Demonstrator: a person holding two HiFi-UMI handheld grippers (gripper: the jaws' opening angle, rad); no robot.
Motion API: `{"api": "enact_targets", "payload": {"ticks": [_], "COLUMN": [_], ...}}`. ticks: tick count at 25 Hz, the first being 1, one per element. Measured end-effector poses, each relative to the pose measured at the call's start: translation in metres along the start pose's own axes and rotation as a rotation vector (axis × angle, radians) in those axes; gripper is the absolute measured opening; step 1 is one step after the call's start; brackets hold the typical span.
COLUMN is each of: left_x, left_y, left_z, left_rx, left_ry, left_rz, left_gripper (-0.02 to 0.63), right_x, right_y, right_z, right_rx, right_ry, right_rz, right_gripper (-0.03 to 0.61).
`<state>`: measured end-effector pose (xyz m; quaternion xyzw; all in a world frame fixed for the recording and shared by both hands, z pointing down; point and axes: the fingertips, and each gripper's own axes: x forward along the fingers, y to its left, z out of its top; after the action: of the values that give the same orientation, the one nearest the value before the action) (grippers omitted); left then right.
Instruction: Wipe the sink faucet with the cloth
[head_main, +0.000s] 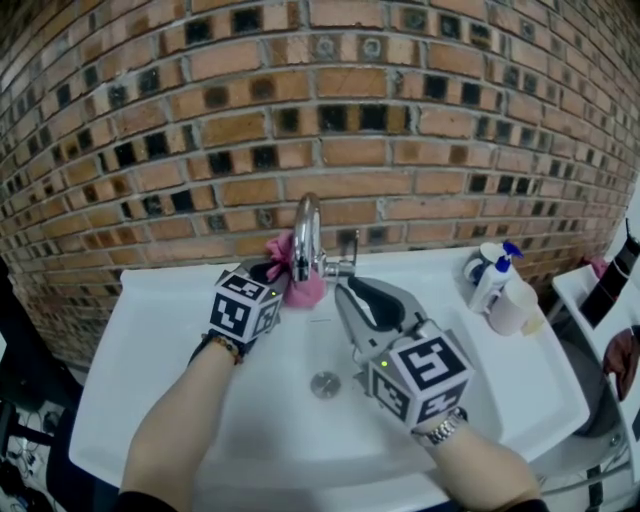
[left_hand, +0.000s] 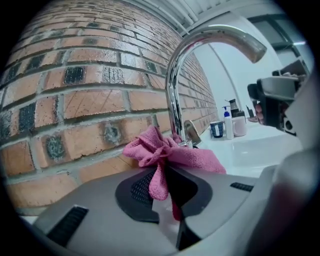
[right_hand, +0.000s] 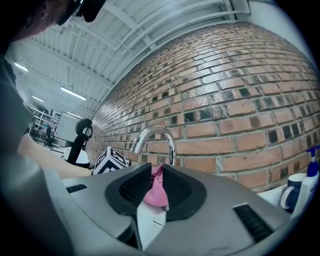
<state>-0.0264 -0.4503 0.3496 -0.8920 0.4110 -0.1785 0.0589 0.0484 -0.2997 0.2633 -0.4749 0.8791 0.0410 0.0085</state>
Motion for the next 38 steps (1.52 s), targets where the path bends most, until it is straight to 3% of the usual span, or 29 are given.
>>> {"api": "enact_targets", "payload": {"ticks": [9,22,29,38], "left_x": [0.014,0.003,-0.008,-0.044], "left_y": [-0.013,-0.035,-0.053,-0.071], "left_z": [-0.04,-0.042,-0.027,-0.001], "left_rx": [0.015,0.059,0.034,0.004], "left_ry": [0.108,0.154,0.095,0.025], "left_rz": [-0.003,-0.019,-0.045,-0.057], "left_gripper": [0.037,0.038,0.04,0.044], "right_x": [-0.001,-0.002,-0.009,-0.033], "right_y": [-0.002,-0.015,-0.015,-0.005], "right_z": [-0.002,-0.017,-0.01,-0.006], "right_rx": [-0.001,0.028,0.035,0.0], "right_ry": [0.004,0.034,0.007,0.059], "right_rz": [-0.007,-0.06,-0.076,-0.083], "right_gripper": [0.083,0.083,0.083,0.083]}}
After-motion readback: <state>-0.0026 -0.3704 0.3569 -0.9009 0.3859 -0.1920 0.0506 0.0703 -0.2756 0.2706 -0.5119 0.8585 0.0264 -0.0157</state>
